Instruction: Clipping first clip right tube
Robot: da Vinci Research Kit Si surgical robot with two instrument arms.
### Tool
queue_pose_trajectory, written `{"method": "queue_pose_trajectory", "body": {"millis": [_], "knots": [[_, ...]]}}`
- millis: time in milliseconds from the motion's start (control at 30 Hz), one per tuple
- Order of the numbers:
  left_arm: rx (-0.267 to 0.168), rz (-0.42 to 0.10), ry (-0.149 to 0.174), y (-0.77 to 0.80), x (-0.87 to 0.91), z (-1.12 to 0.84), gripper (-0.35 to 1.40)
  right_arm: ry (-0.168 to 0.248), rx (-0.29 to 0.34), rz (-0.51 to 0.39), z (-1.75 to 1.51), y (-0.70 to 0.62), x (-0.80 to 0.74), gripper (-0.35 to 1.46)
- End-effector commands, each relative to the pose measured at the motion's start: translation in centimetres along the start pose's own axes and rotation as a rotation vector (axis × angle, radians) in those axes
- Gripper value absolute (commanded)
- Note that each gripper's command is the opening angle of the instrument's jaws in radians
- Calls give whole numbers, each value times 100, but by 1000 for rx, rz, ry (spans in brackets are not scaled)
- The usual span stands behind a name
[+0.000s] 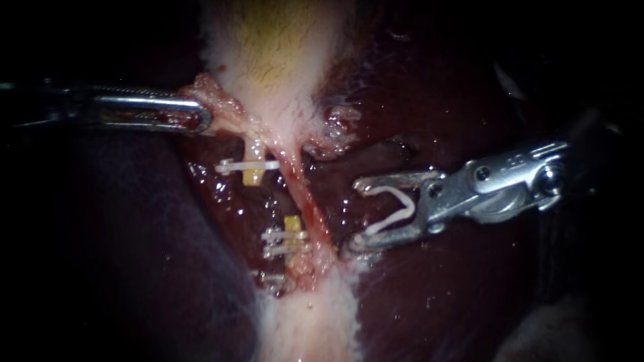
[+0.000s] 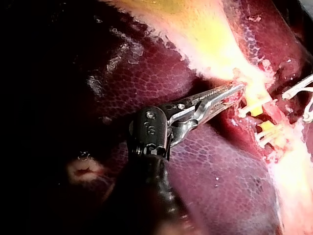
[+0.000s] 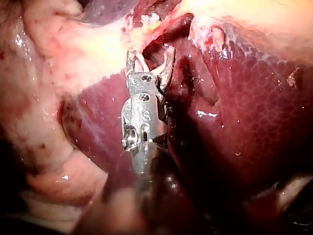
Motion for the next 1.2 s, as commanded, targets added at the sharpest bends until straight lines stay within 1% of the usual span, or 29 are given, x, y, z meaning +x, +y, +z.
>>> {"method": "queue_pose_trajectory", "body": {"millis": [33,200,433,567,700,733,767,833,967,1067,1200], "knots": [[1,0,0,0,0,0,-35,6,7,5,5,1,0,50],[5,0,2,0,0,2,-35,25,41,32,29,7,-4,49],[5,0,2,0,0,2,-35,58,93,76,57,5,-6,47],[5,0,2,0,0,3,-35,55,115,86,65,4,-4,47],[5,0,2,0,0,3,-35,51,124,90,68,3,-2,46],[5,0,2,0,0,3,-35,62,129,97,68,2,-1,46],[5,0,2,0,0,3,-35,73,133,103,67,1,0,46],[5,0,2,0,0,3,-35,115,148,110,66,-2,1,46],[5,0,2,-1,0,3,-35,161,173,137,65,-11,4,46],[4,0,2,-3,0,2,-35,177,191,143,65,-19,7,45],[4,1,1,-5,0,2,-35,173,220,141,64,-30,10,45]]}}
